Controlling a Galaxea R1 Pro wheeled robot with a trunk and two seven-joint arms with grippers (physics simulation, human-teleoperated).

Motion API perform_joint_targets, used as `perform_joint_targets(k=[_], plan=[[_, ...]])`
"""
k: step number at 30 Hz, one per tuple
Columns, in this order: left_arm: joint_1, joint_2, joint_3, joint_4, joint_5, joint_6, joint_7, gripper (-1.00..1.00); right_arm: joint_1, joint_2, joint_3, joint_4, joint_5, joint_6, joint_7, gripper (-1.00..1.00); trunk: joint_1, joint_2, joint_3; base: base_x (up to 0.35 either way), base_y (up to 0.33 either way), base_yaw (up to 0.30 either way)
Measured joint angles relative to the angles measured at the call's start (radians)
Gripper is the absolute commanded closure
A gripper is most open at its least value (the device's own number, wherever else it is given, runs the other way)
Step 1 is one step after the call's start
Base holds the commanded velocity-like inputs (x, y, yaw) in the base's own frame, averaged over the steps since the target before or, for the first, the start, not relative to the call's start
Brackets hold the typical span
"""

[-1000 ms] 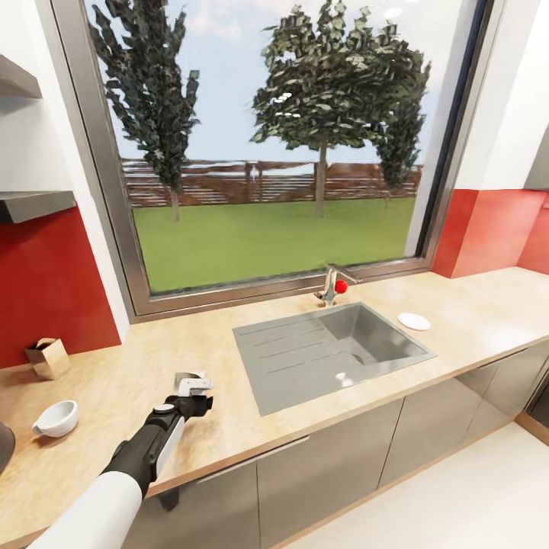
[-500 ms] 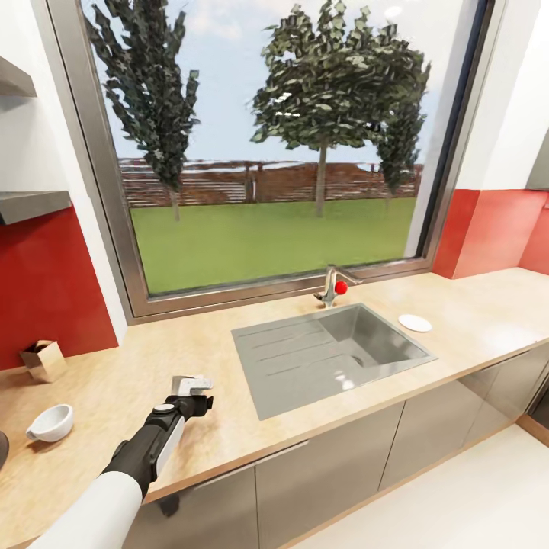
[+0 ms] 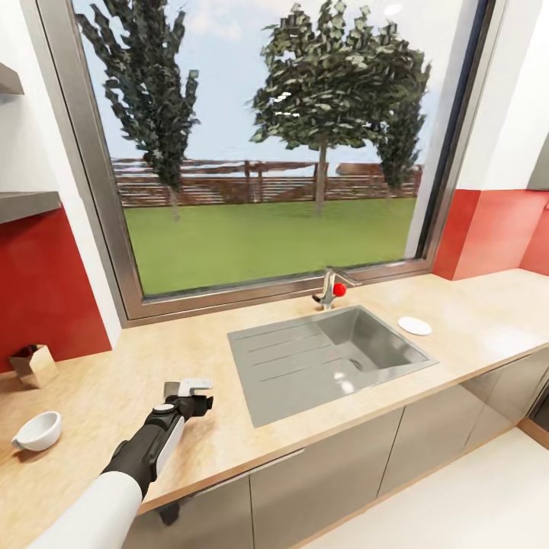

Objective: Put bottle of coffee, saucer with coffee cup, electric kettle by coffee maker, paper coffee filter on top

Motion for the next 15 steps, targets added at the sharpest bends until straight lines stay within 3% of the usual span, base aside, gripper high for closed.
perform_joint_targets(k=[6,15], plan=[[0.000,0.001,0.000,0.001,0.000,0.001,0.000,-1.00,0.000,0.000,0.000,0.000,0.000,0.000,0.000,-1.00,0.000,0.000,0.000,0.109,-0.001,0.000],[0.000,0.003,0.000,0.004,0.001,-0.001,0.000,-1.00,0.000,0.000,0.000,0.000,0.000,0.000,0.000,-1.00,0.000,0.000,0.000,0.012,0.000,0.000]])
